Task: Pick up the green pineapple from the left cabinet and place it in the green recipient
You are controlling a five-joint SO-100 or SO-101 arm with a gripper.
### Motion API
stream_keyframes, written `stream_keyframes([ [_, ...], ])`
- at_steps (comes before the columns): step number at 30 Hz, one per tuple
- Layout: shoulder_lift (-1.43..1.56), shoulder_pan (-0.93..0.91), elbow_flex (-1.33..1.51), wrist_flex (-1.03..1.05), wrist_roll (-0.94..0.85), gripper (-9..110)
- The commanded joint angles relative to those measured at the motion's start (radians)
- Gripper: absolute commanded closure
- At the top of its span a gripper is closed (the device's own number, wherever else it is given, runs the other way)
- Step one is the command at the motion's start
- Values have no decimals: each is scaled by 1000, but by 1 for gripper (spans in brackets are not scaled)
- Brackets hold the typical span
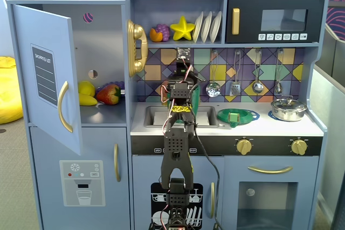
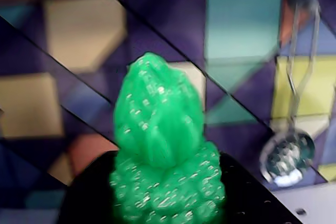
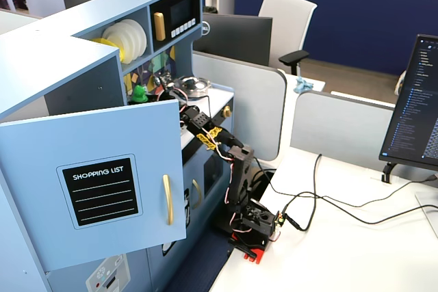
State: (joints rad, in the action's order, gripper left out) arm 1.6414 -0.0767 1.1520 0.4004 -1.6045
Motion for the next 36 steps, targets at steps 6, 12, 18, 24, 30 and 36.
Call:
stream_keyframes([
  [6,-3,-32,-81,5,-3,65],
  [12,147,-15,3,14,17,69],
  [18,746,15,624,87,0,72],
  [24,1276,44,1210,318,-40,74],
  [30,1405,38,1519,644,14,77],
  [36,1427,91,1736,819,127,79],
])
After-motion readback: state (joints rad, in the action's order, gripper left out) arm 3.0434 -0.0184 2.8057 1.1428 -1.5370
